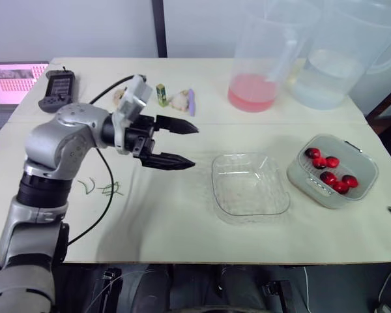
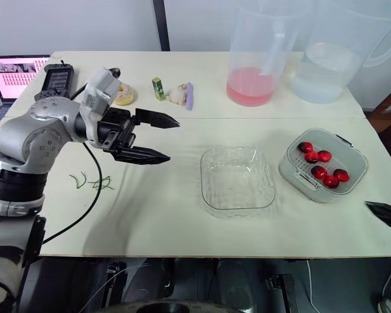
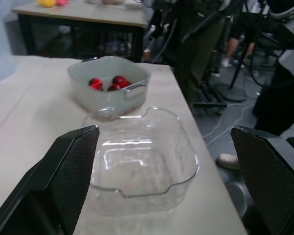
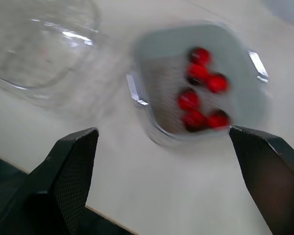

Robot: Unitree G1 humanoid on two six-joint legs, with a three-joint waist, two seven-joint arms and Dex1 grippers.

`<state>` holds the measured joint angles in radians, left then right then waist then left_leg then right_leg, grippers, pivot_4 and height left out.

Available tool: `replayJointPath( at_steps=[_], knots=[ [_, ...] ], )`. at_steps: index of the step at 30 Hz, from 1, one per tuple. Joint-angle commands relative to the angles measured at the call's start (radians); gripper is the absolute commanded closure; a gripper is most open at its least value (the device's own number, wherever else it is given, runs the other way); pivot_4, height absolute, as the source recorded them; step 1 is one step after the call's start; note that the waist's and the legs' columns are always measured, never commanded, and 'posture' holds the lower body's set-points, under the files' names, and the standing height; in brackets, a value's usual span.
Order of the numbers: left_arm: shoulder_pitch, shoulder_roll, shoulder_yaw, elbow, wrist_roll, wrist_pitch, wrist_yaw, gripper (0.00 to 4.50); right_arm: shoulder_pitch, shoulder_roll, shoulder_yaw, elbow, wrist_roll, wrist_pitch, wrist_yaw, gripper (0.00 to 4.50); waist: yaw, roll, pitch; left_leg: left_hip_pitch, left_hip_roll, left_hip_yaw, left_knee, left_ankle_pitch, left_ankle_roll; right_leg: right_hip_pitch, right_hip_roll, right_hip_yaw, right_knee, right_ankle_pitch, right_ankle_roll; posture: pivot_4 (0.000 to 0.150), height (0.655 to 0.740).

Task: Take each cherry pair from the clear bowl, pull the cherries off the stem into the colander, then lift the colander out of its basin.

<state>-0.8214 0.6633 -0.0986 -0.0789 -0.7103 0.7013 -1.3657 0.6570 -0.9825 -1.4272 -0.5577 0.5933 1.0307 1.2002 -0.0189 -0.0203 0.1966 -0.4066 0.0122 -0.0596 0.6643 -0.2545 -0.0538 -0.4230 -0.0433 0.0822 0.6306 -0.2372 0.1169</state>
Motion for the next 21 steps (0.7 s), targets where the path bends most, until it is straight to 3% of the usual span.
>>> replayJointPath(
  at_steps=[1, 4, 10, 16, 21],
  knots=[
    [-0.018, -0.01, 0.017, -0.02, -0.007, -0.007, 0.005, 0.02, 0.04, 0.018, -0.052, 0.011, -0.032, -0.075, 0.033, 0.0, -0.002, 0.0, 0.0, 0.0, 0.0, 0.0, 0.0, 0.0, 0.0, 0.0, 0.0, 0.0, 0.0, 0.0, 0.0, 0.15, 0.74],
    [-0.007, -0.015, 0.026, 0.008, 0.013, -0.035, 0.0, 0.02, -0.005, -0.009, -0.039, 0.001, 0.0, -0.063, 0.01, 0.0, -0.006, 0.0, 0.0, 0.0, 0.0, 0.0, 0.0, 0.0, 0.0, 0.0, 0.0, 0.0, 0.0, 0.0, 0.0, 0.15, 0.74],
    [0.05, -0.048, 0.071, 0.063, 0.082, -0.145, 0.088, 0.02, -0.203, -0.133, 0.125, -0.026, 0.031, -0.028, -0.114, 0.0, -0.005, 0.0, 0.0, 0.001, 0.0, 0.0, 0.0, 0.0, 0.0, 0.001, 0.0, 0.0, 0.0, 0.001, -0.001, 0.15, 0.74],
    [0.164, -0.064, 0.09, -0.004, 0.106, -0.179, 0.173, 0.02, -0.219, -0.299, 0.406, -0.053, -0.027, 0.015, -0.132, 0.0, 0.005, 0.0, 0.0, -0.001, 0.0, -0.001, -0.002, 0.0, 0.0, -0.001, 0.0, 0.0, 0.0, 0.003, -0.004, 0.15, 0.74],
    [0.252, -0.106, 0.087, -0.096, 0.109, -0.181, 0.264, 0.02, -0.456, -0.347, 0.776, -0.014, -0.011, -0.001, -0.304, 0.0, 0.004, 0.0, 0.0, -0.001, -0.002, 0.0, 0.0, 0.0, 0.0, 0.0, -0.003, 0.0, -0.001, 0.003, -0.004, 0.15, 0.74]
  ],
)
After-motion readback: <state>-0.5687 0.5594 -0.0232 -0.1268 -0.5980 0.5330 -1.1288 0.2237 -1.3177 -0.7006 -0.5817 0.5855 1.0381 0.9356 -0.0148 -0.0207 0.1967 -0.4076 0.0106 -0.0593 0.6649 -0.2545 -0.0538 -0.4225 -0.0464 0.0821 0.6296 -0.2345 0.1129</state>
